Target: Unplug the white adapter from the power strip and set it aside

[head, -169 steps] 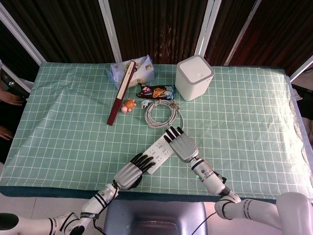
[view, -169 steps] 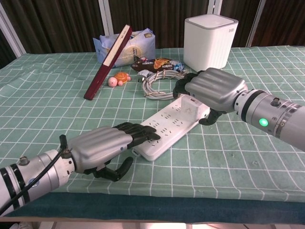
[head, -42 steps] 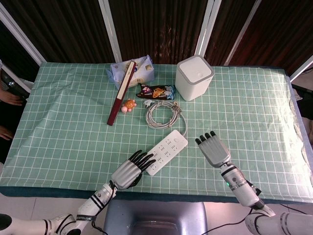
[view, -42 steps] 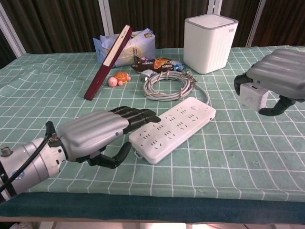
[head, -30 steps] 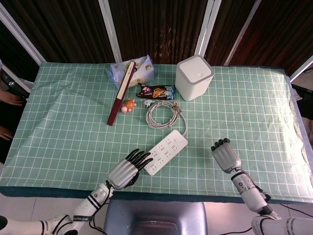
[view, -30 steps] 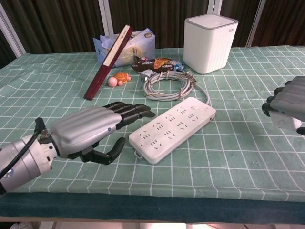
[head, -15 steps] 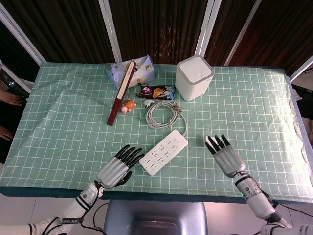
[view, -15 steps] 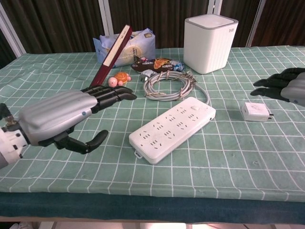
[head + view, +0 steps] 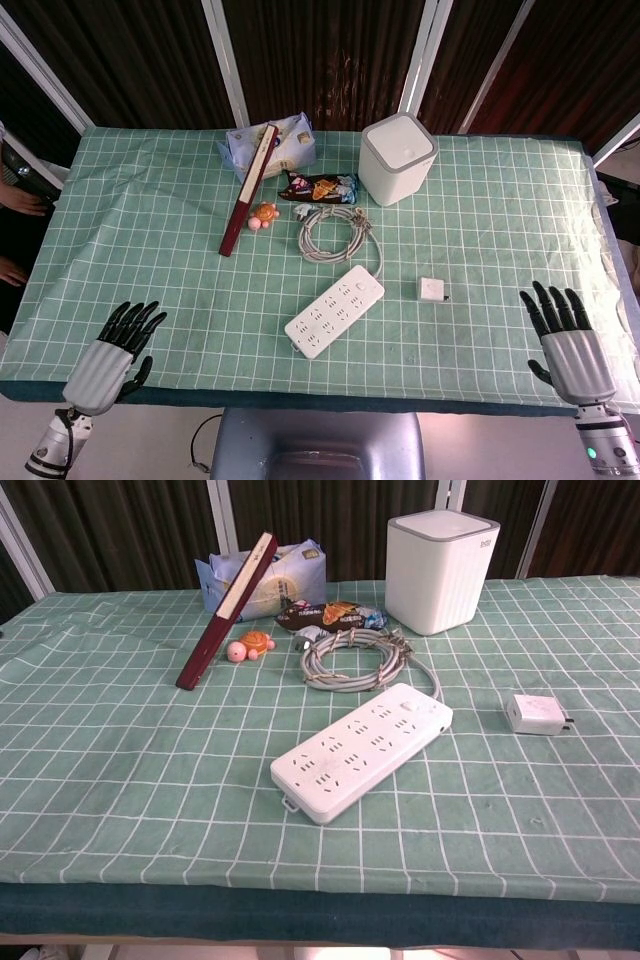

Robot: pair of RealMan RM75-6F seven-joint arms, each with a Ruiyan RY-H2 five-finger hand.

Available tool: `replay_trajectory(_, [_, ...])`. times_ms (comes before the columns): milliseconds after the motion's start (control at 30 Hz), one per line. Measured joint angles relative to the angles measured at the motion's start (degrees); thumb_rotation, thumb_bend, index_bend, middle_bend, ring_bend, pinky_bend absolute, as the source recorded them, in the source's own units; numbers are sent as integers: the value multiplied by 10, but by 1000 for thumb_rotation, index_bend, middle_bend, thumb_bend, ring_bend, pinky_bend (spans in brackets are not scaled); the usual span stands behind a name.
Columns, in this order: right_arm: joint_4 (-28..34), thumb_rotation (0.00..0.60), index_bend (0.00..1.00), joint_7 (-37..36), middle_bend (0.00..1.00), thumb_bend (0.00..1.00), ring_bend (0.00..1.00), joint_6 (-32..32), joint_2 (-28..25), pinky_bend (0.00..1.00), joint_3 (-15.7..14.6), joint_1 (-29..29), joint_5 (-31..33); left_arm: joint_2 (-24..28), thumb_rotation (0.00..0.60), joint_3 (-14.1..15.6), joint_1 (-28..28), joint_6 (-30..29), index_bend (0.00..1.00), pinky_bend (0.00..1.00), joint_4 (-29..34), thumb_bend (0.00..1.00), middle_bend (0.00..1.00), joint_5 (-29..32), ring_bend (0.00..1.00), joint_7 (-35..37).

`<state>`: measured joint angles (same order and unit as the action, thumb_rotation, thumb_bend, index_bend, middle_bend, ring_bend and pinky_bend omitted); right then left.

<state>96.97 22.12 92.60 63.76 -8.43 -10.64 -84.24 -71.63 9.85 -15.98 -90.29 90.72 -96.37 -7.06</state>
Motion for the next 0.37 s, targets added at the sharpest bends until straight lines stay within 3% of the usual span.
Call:
replay_trajectory(167, [-54, 600, 0, -107, 0, 204, 0, 36, 2, 54, 21, 48, 8, 6, 600, 6, 35, -31, 0, 8, -71, 539, 0, -2, 0, 57])
replay_trajectory(367, [-78, 600, 0, -124, 0, 205, 0, 33, 3, 54, 35, 65, 1, 16, 600, 0, 48, -33, 0, 7, -80, 517, 0, -11, 0, 93])
